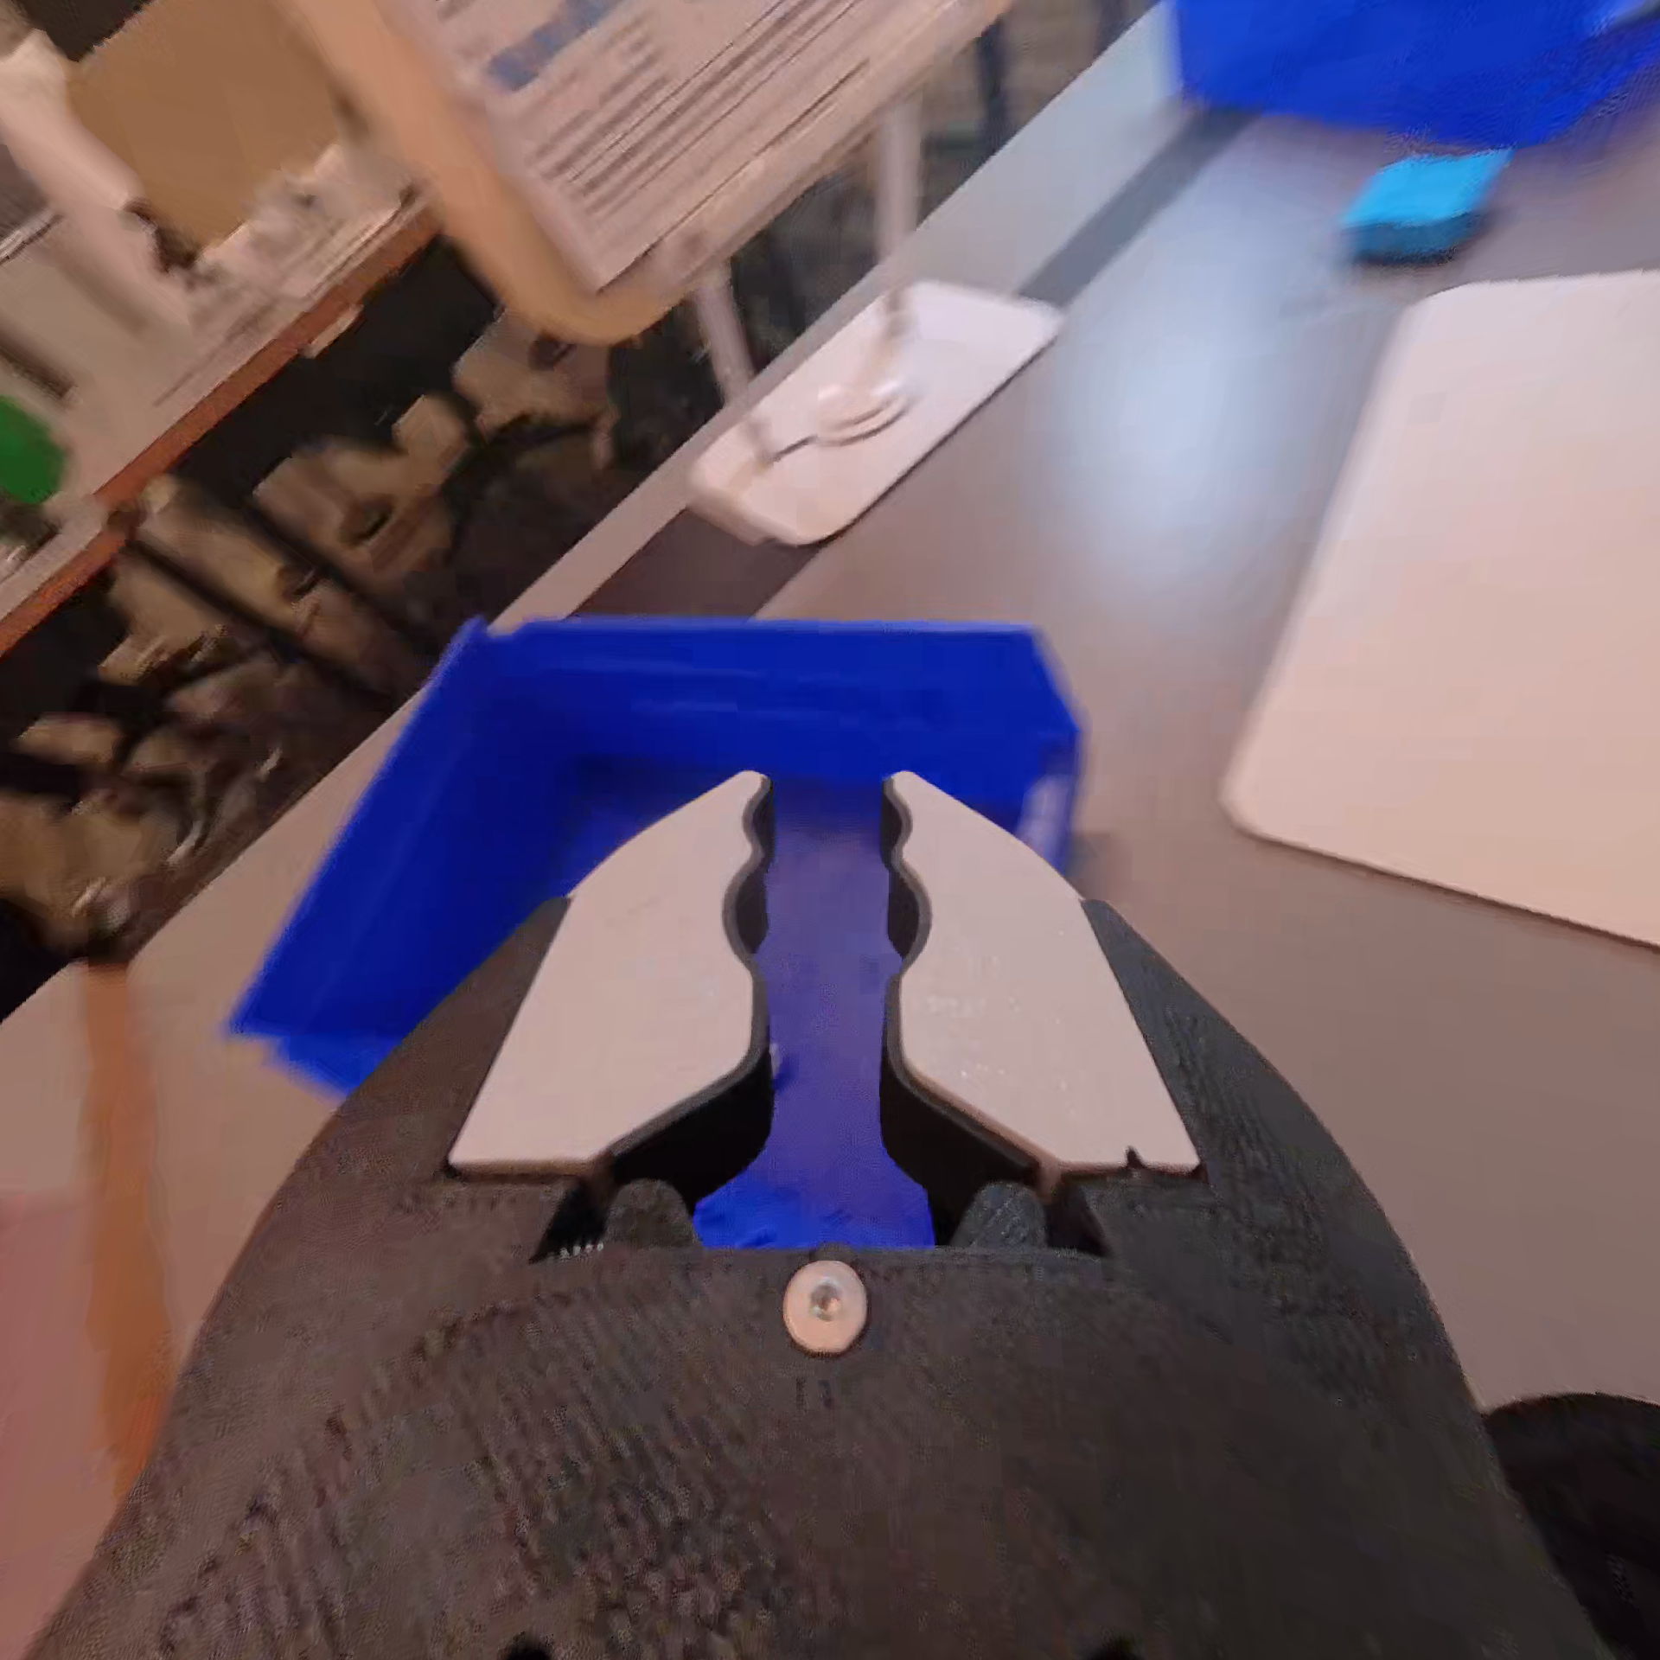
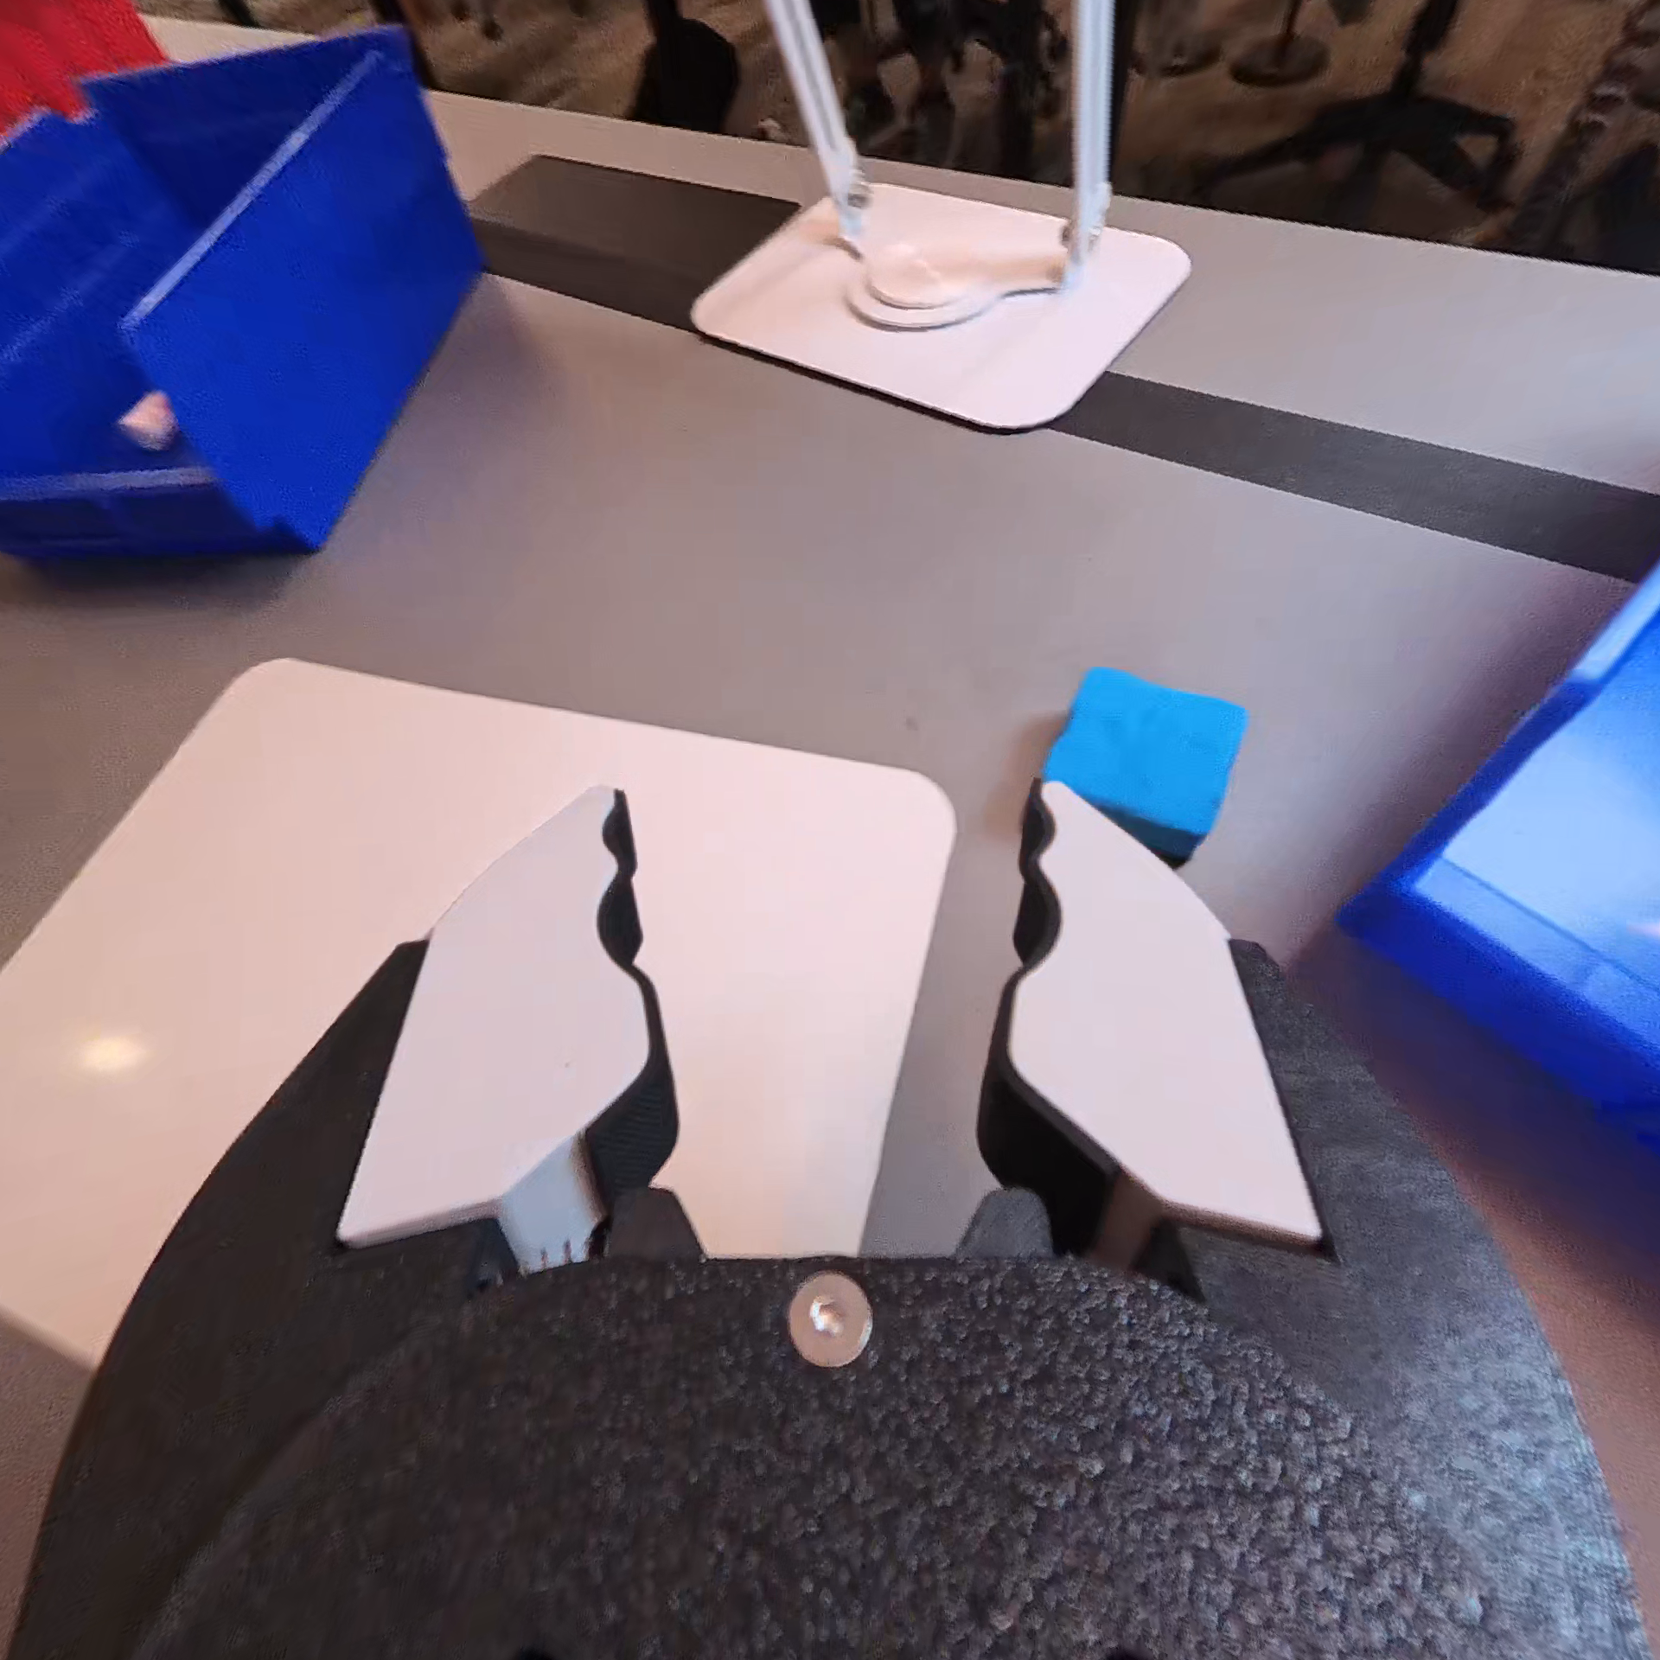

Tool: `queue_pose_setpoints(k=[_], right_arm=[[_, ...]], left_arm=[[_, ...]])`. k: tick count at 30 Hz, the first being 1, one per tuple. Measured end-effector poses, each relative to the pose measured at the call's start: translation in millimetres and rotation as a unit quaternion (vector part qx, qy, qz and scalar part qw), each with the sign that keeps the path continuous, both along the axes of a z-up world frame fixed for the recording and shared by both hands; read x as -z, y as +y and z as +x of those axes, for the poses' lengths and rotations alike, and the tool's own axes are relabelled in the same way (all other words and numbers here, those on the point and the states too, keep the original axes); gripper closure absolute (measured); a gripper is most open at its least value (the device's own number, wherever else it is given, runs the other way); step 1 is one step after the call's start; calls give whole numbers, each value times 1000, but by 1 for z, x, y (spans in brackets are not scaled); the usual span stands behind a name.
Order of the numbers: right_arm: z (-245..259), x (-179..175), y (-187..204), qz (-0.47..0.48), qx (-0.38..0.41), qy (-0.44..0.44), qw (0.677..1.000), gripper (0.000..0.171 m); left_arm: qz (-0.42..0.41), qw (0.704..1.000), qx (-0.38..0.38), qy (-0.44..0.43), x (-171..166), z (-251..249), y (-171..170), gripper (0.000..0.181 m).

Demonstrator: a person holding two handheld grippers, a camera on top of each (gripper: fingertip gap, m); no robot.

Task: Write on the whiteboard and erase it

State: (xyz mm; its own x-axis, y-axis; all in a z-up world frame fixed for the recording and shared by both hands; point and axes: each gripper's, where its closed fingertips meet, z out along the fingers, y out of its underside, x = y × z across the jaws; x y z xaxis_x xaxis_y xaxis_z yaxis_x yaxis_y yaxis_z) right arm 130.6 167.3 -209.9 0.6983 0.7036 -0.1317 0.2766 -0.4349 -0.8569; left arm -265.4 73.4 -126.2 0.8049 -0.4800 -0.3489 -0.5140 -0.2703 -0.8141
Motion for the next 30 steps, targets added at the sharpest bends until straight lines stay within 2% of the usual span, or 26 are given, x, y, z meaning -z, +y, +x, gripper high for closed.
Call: queue_pose_setpoints(k=[2, 4, 9, 14, 19, 22, 25, 28, 30], right_arm=[[-1, -4, -16, 9, -19, 11, 1000, 90], [-4, -4, -28, 17, -37, 21, 999, 92], [-14, -2, -41, 20, -65, 44, 997, 94], [-15, -1, -45, 21, -73, 37, 996, 98], [-19, 6, -50, 20, -87, 28, 996, 101], [-22, 13, -53, 17, -95, 15, 995, 101], [-25, 14, -57, 22, -103, 12, 994, 102], [-30, 11, -61, 47, -114, 8, 992, 103], [-36, 6, -66, 71, -127, 14, 989, 103]], left_arm=[[-47, 997, -51, 21, -2, -36, 24, 154], [-140, 986, -80, 30, 17, -59, 45, 151], [-364, 914, -166, 72, 85, -108, 80, 147], [-497, 831, -235, 88, 133, -132, 80, 138], [-564, 782, -247, 97, 166, -131, 65, 145], [-550, 799, -221, 105, 167, -119, 70, 160], [-526, 822, -173, 129, 165, -104, 71, 161], [-451, 878, -119, 109, 143, -75, 83, 162], [-367, 925, -69, 66, 107, -44, 92, 162]])
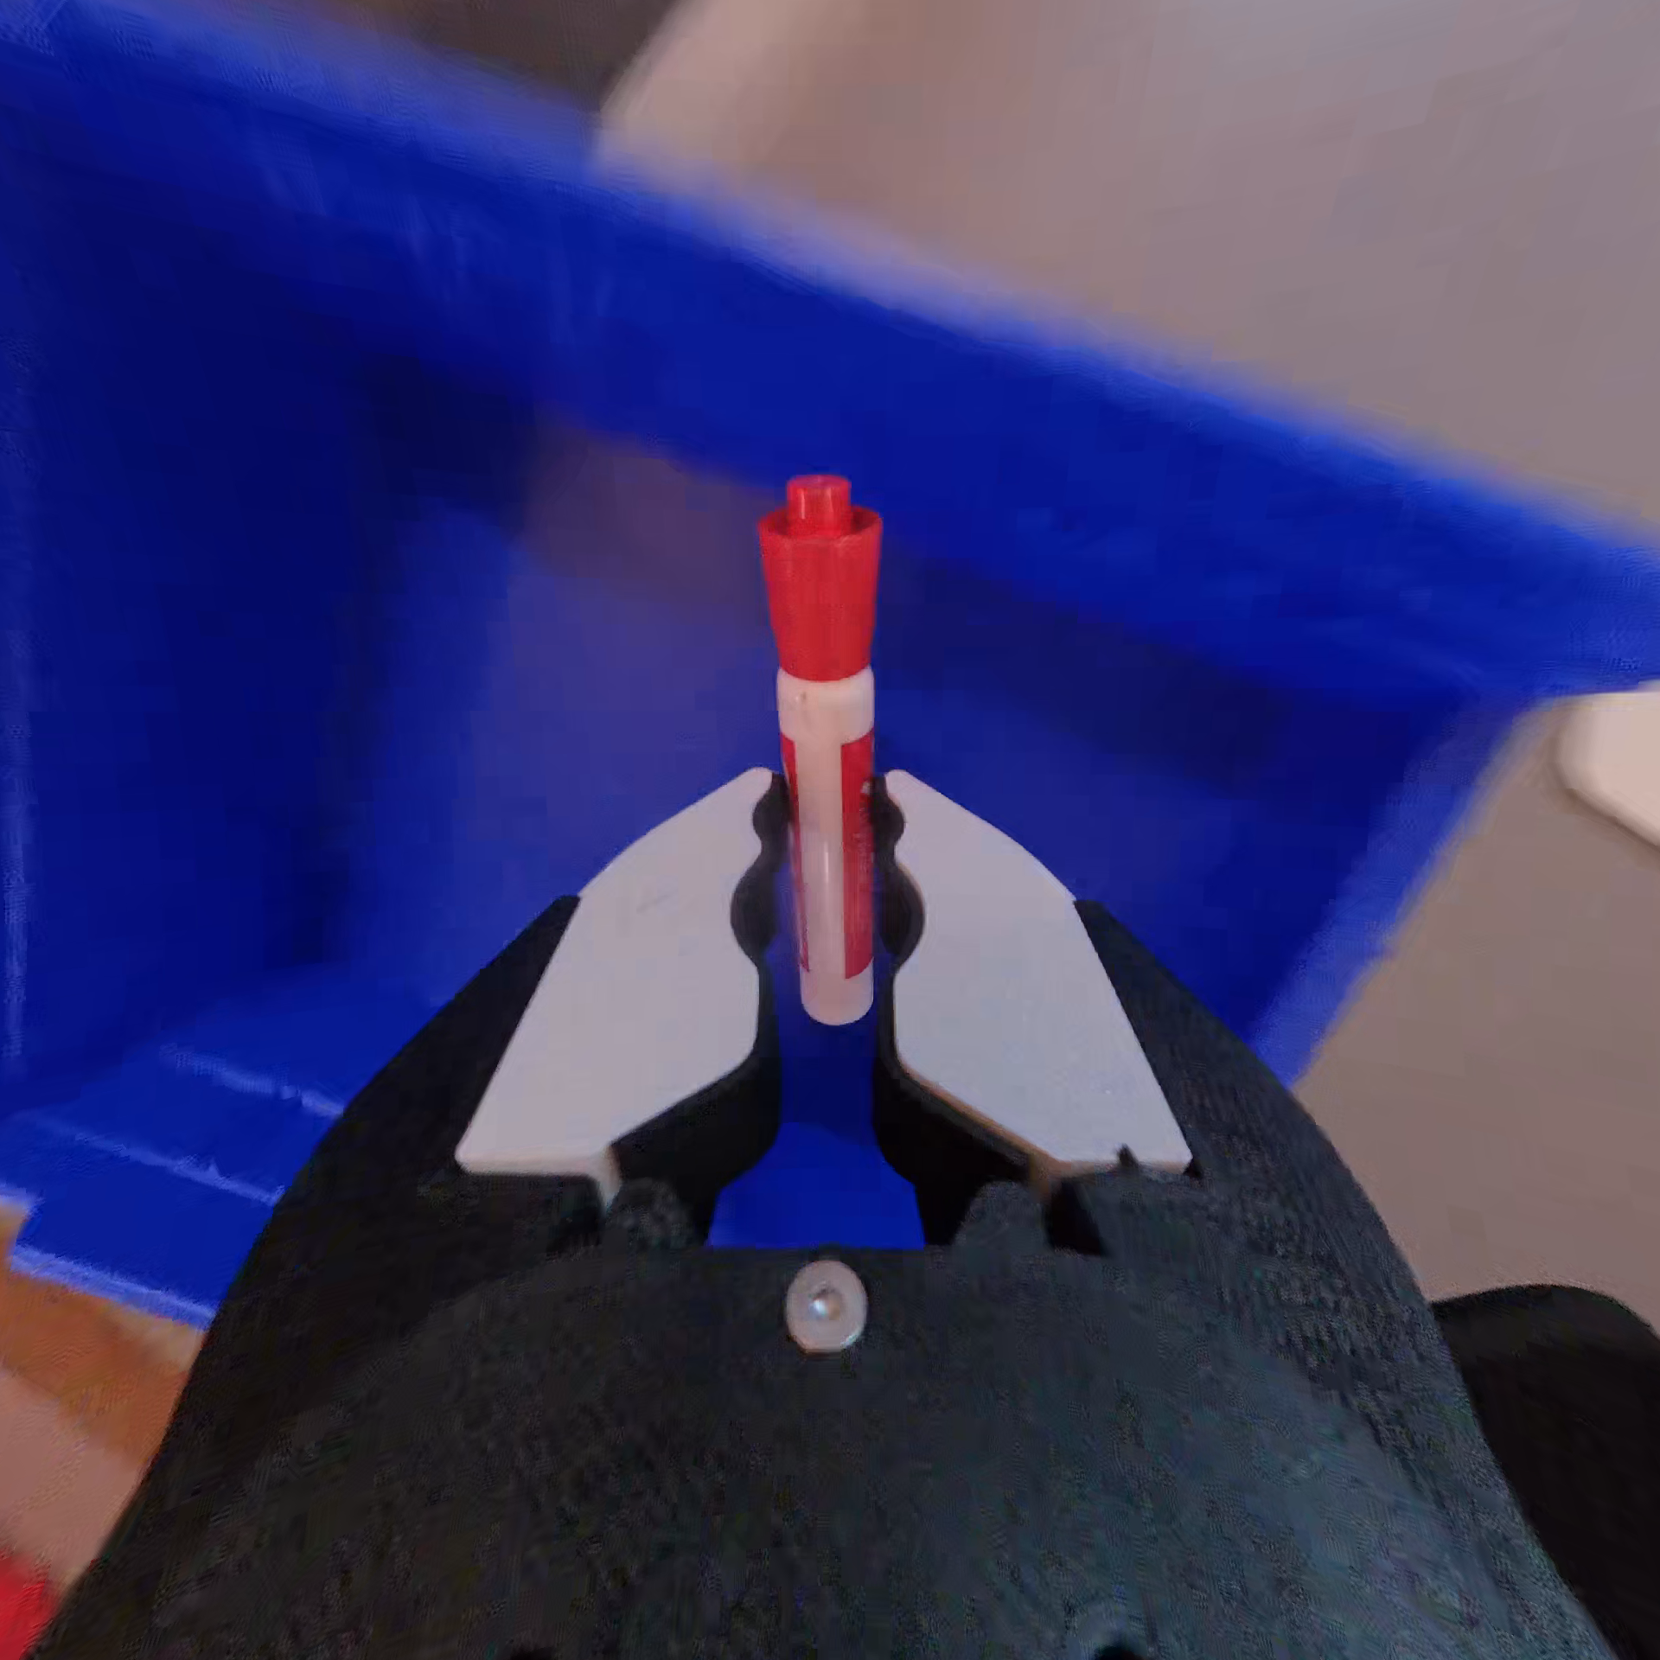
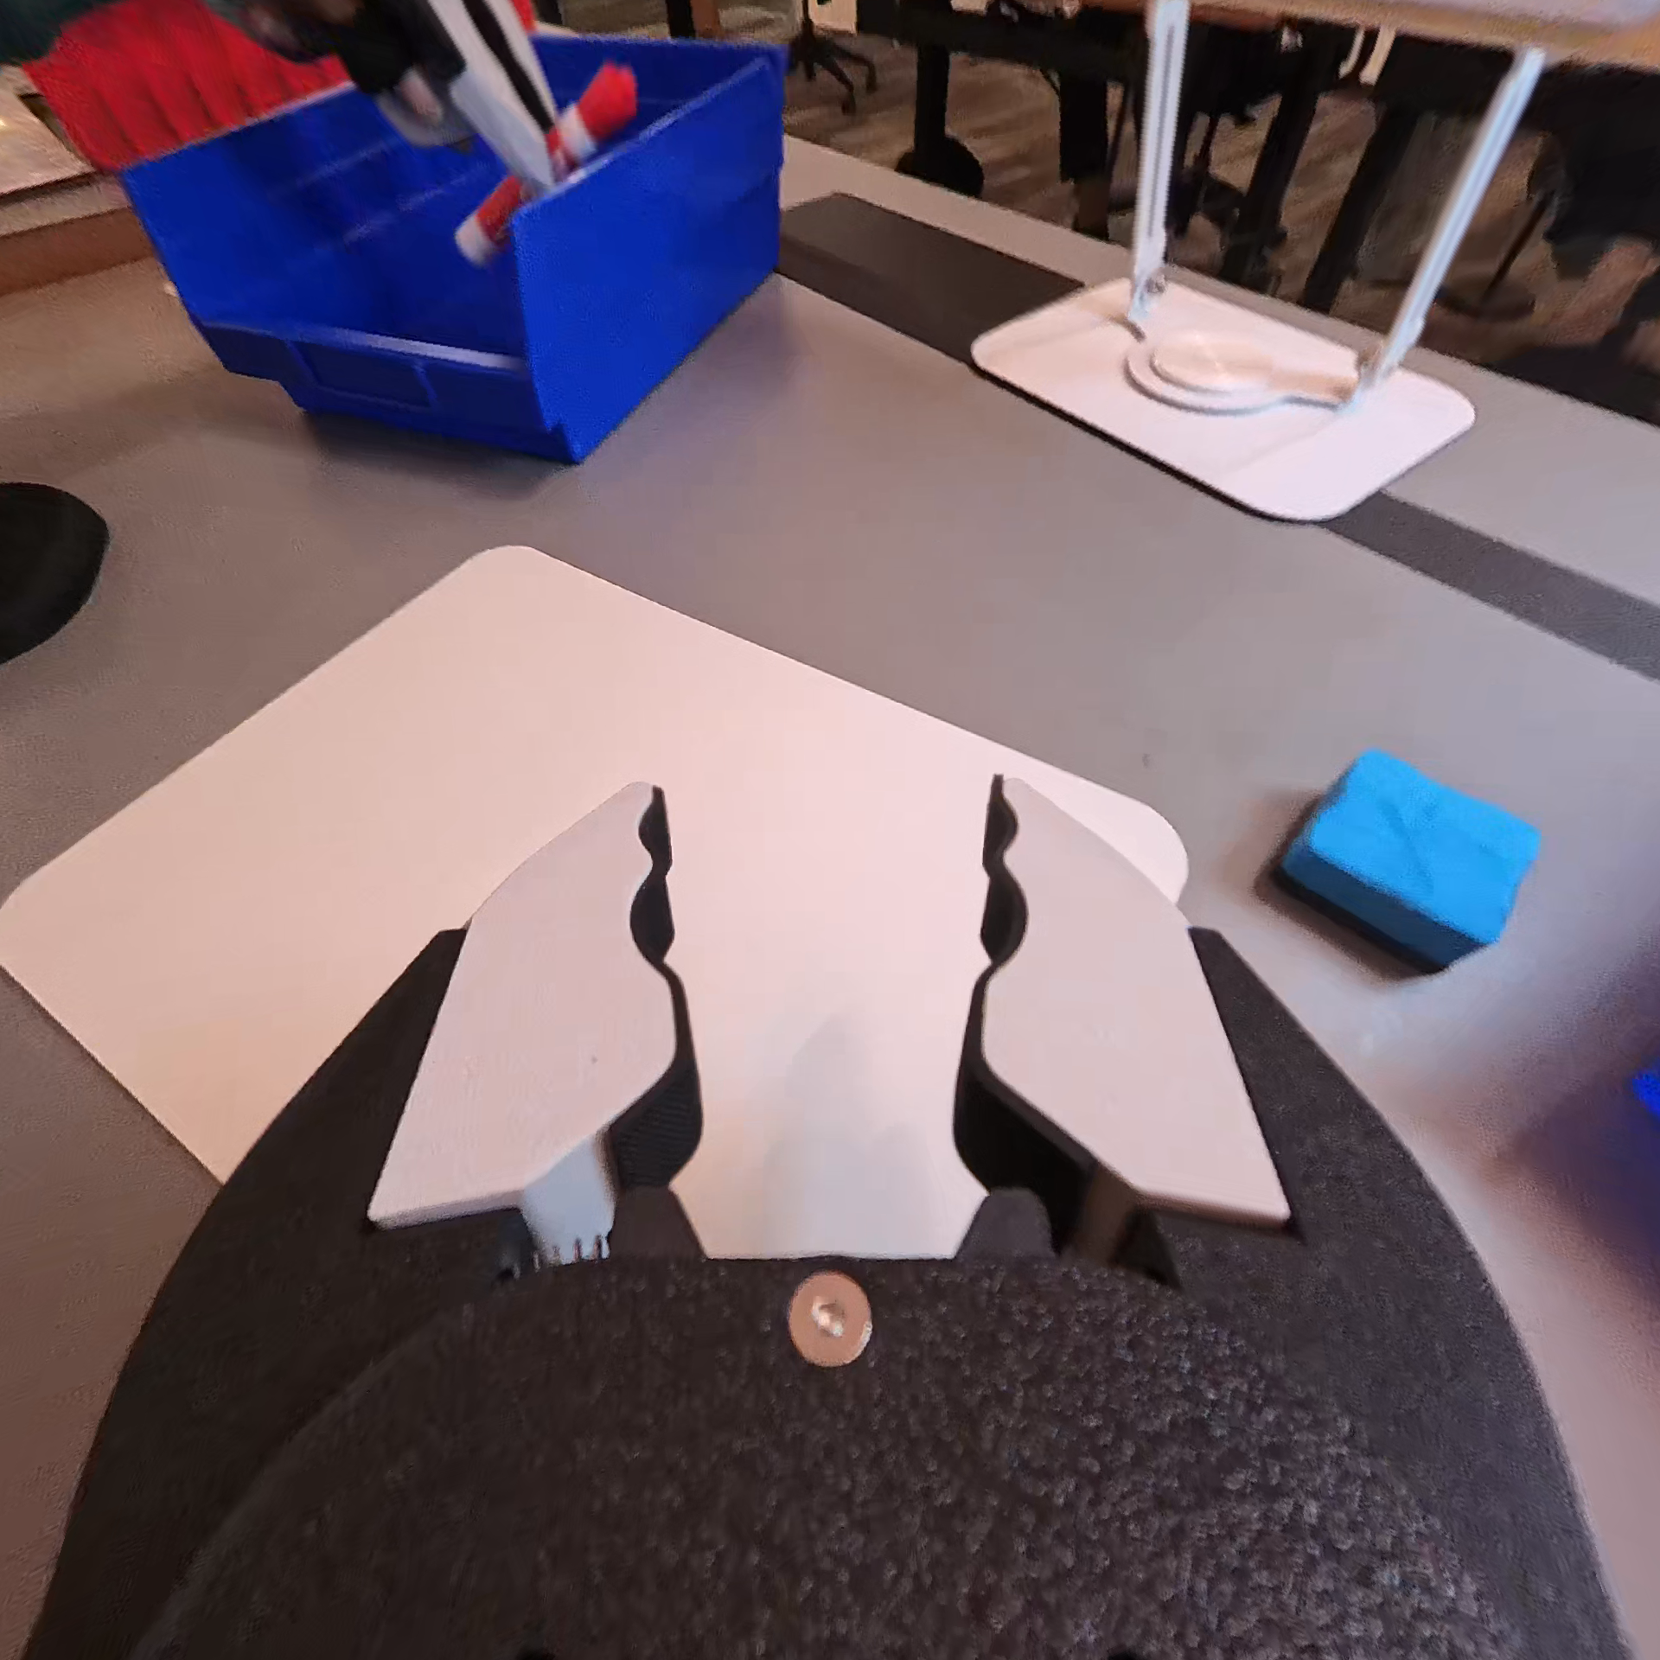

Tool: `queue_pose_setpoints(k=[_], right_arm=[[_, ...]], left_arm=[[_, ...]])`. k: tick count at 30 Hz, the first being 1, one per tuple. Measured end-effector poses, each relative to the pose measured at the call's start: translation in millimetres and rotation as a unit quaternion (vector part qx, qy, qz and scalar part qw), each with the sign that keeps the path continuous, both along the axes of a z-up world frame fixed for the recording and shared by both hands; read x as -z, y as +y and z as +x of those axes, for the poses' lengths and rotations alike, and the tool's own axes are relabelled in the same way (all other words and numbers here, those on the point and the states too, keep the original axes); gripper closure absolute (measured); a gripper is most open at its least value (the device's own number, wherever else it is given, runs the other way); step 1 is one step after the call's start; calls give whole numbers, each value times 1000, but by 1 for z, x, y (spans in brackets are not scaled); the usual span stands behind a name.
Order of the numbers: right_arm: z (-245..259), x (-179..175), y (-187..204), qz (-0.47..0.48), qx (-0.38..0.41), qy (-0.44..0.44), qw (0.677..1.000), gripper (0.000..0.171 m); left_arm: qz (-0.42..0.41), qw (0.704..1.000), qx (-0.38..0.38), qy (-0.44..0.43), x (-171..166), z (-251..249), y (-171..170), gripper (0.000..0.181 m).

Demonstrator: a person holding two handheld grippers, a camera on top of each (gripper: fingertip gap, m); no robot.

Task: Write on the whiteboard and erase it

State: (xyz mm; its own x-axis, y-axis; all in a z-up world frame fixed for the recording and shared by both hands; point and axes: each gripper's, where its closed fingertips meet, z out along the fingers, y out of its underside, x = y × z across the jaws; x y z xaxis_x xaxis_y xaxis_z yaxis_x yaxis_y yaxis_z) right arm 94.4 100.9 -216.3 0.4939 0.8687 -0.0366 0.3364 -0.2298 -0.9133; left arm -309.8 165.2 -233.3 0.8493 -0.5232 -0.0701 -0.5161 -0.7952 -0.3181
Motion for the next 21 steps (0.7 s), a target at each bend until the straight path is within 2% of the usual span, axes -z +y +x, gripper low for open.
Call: queue_pose_setpoints(k=[2, 3, 5, 8, 9, 14, 19, 21], right_arm=[[-9, -6, -7, 22, -17, 9, 1000, 104], [-15, -9, -11, 32, -27, 16, 999, 104], [-30, -18, -21, 49, -51, 29, 997, 106], [-66, -33, -37, 77, -84, 39, 993, 107], [-79, -38, -42, 93, -90, 39, 991, 106], [-128, -67, -60, 197, -83, 48, 976, 106], [-115, -94, -38, 259, -11, 78, 963, 132], [-102, -103, -32, 275, 4, 92, 957, 131]], left_arm=[[101, 991, 42, -77, -46, 37, 0, 162], [158, 976, 69, -130, -72, 60, -4, 163], [256, 919, 127, -271, -125, 112, -24, 163], [308, 813, 149, -471, -170, 176, -62, 163], [303, 782, 155, -522, -174, 195, -74, 163], [252, 682, 100, -680, -160, 254, -99, 163], [167, 634, 53, -754, -132, 271, -106, 163], [142, 620, 40, -771, -125, 271, -106, 163]])
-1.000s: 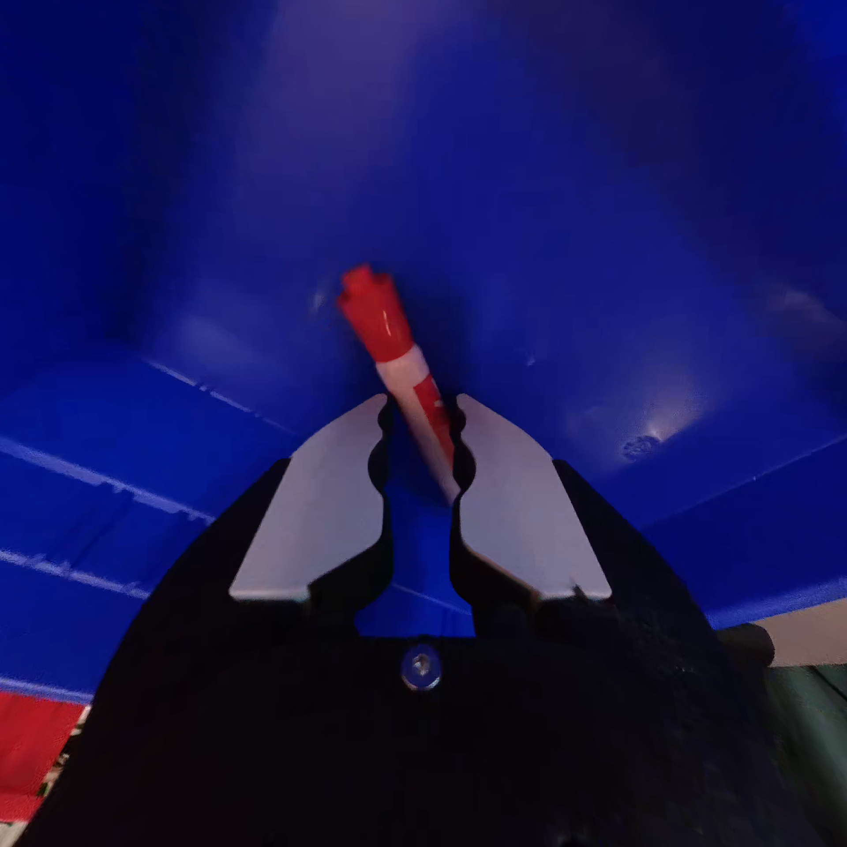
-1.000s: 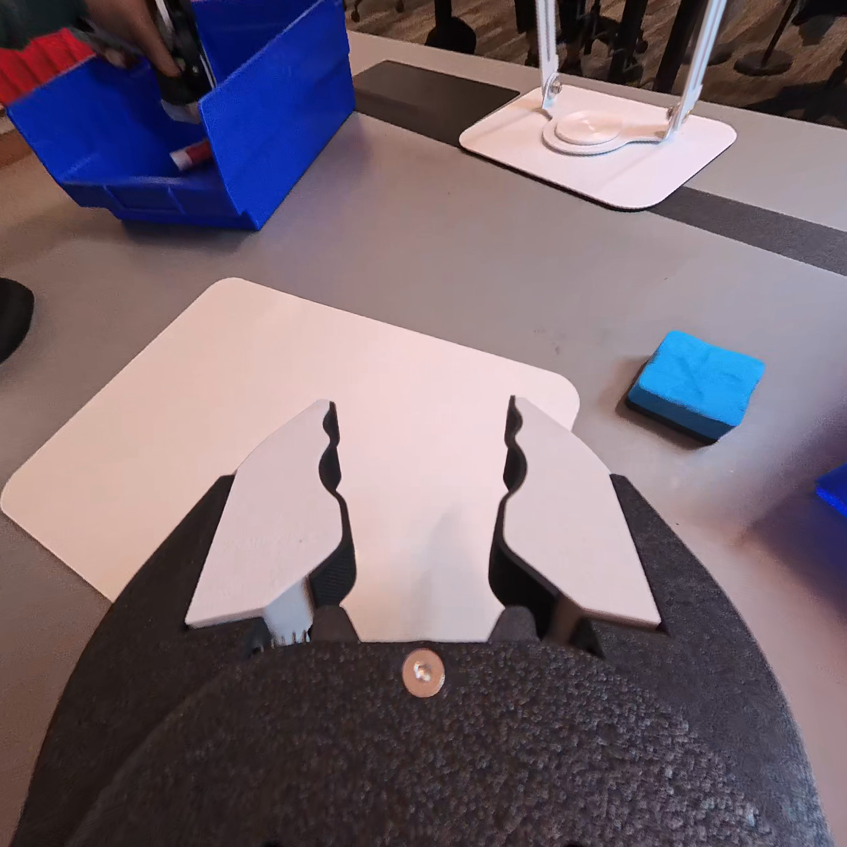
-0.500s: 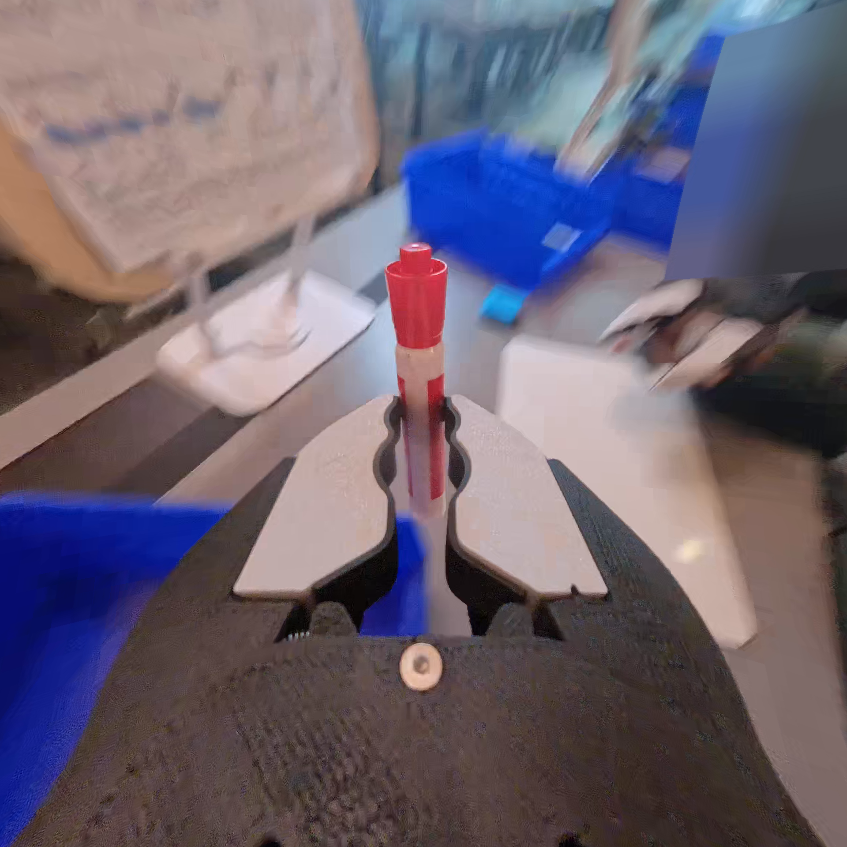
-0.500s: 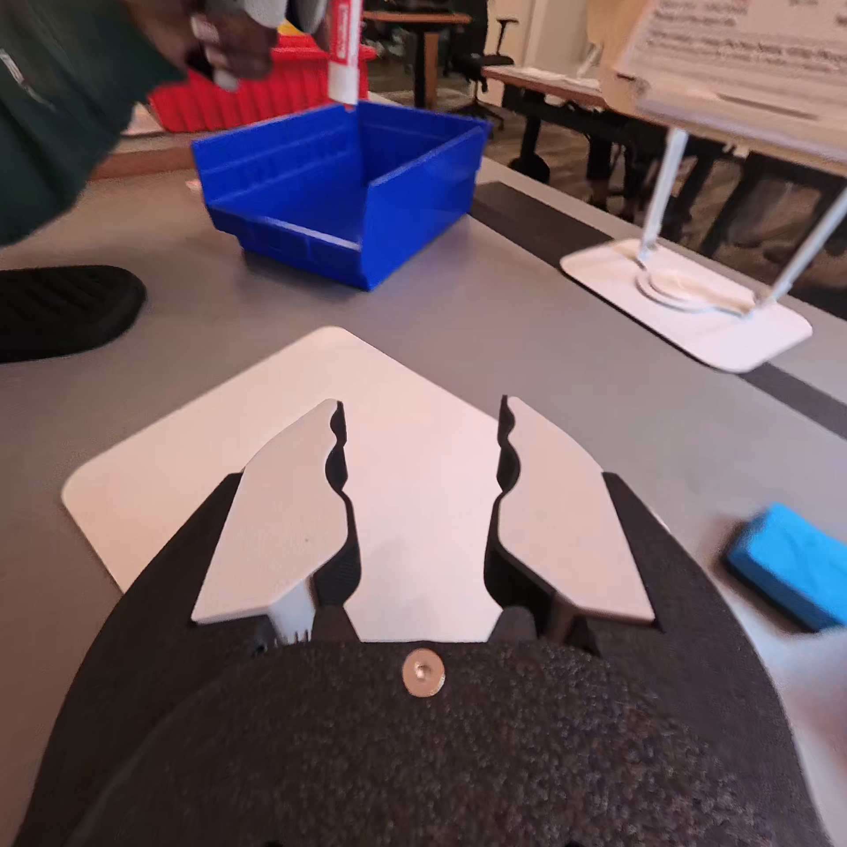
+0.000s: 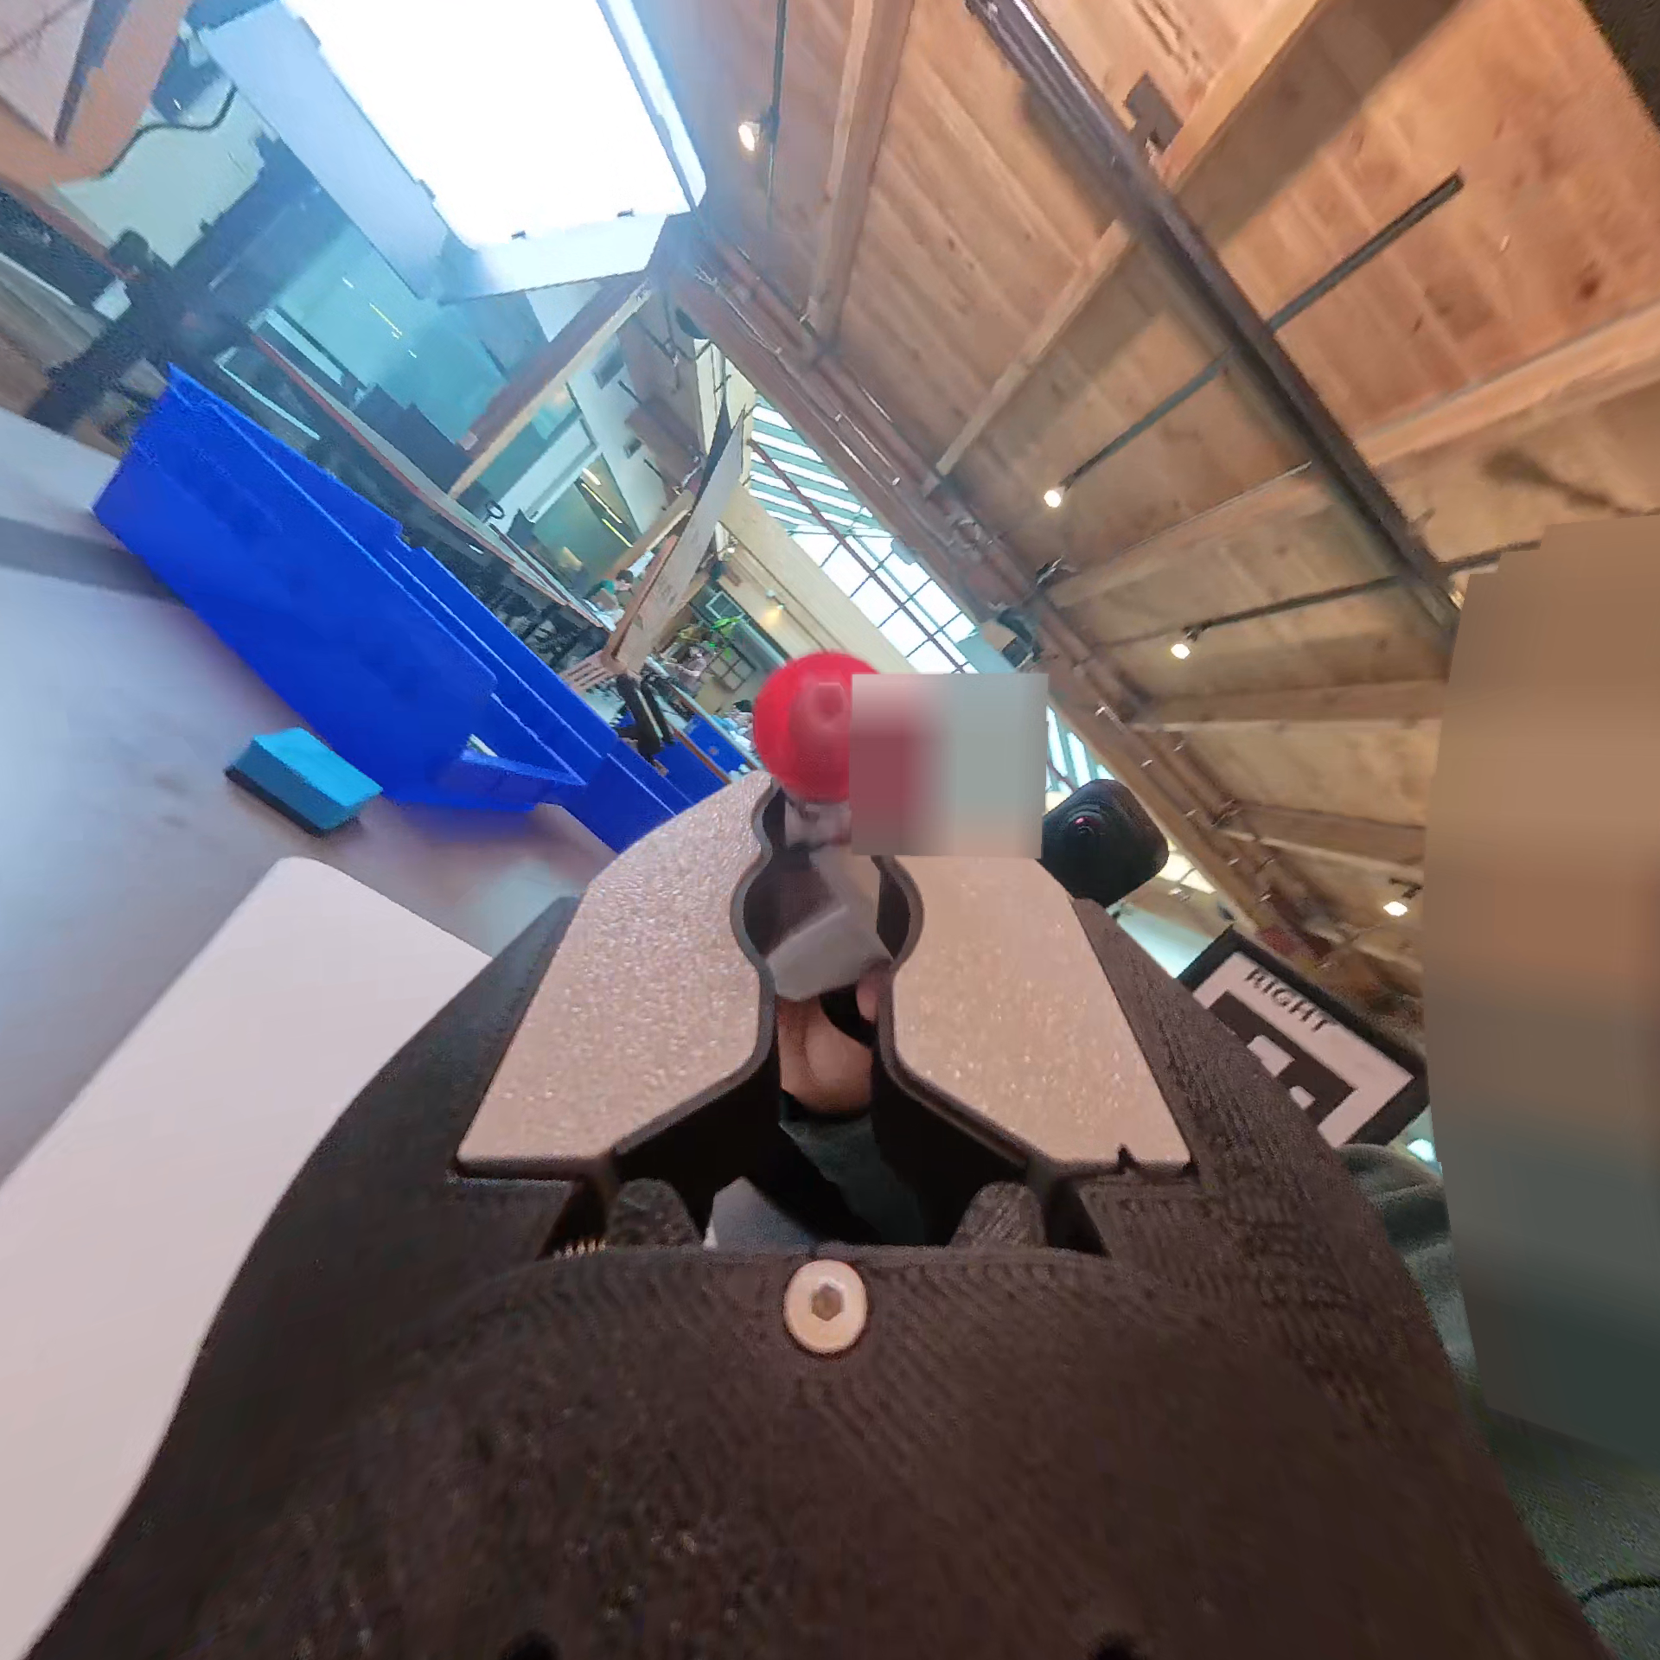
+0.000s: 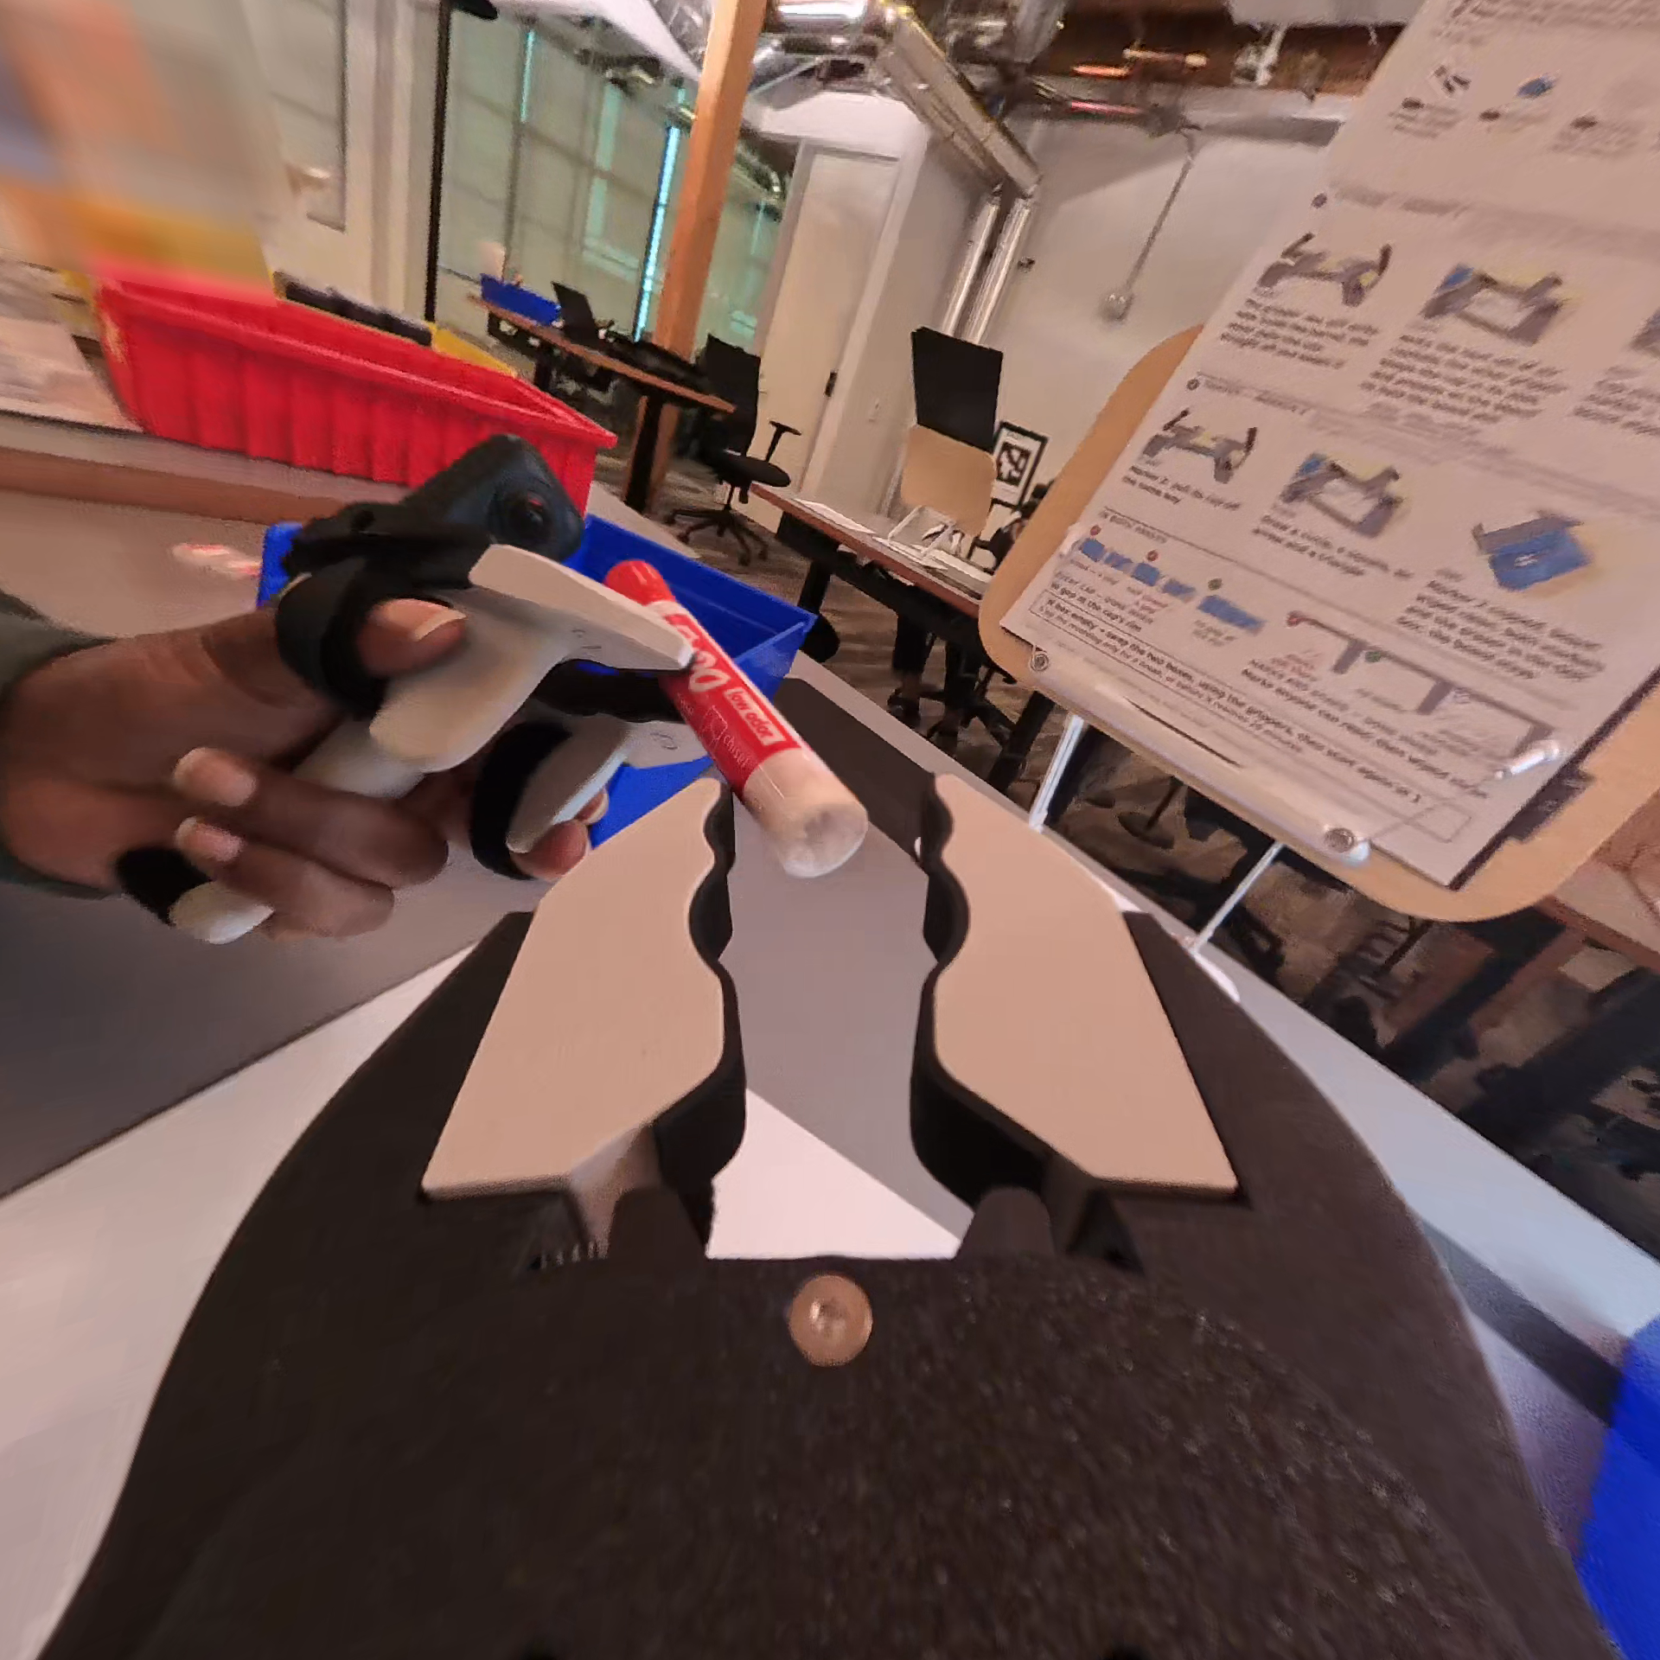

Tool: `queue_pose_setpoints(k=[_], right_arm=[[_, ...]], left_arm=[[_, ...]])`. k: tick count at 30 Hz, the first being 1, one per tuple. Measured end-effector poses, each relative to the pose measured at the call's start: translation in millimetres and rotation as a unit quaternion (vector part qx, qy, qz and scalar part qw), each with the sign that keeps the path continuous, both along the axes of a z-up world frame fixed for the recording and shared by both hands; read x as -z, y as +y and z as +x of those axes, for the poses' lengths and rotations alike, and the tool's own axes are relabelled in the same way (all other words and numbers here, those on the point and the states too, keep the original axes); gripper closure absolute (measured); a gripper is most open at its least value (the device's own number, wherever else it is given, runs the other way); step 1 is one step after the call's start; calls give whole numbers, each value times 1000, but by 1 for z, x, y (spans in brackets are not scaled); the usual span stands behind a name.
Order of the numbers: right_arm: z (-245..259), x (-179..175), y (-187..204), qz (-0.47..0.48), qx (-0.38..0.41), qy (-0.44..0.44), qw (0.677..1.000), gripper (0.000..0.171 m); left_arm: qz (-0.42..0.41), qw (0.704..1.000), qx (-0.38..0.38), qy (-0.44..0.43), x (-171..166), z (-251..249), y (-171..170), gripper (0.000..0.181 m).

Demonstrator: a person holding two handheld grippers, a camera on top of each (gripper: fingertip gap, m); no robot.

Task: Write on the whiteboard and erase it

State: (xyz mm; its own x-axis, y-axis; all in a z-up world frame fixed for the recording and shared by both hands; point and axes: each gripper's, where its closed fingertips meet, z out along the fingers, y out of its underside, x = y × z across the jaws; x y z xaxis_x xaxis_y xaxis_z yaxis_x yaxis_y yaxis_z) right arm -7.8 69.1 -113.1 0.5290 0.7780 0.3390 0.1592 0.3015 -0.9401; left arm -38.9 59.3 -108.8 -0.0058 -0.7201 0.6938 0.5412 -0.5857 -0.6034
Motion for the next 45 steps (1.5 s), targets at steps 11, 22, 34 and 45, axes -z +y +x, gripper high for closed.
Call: queue_pose_setpoints(k=[11, 22, 34, 45], right_arm=[[-15, 19, -20, 37, -83, -50, 995, 116], [-28, 45, -35, 21, -113, -93, 989, 127], [-25, 46, -37, 14, -109, -84, 990, 137], [-17, 43, -36, -8, -118, -72, 990, 137]], left_arm=[[-51, 991, 121, -20, 18, 25, -23, 163], [-86, 985, 149, -28, 33, 49, -41, 163], [-78, 985, 154, -9, 37, 53, -45, 162], [6, 994, 75, 76, 32, 24, -22, 151]])
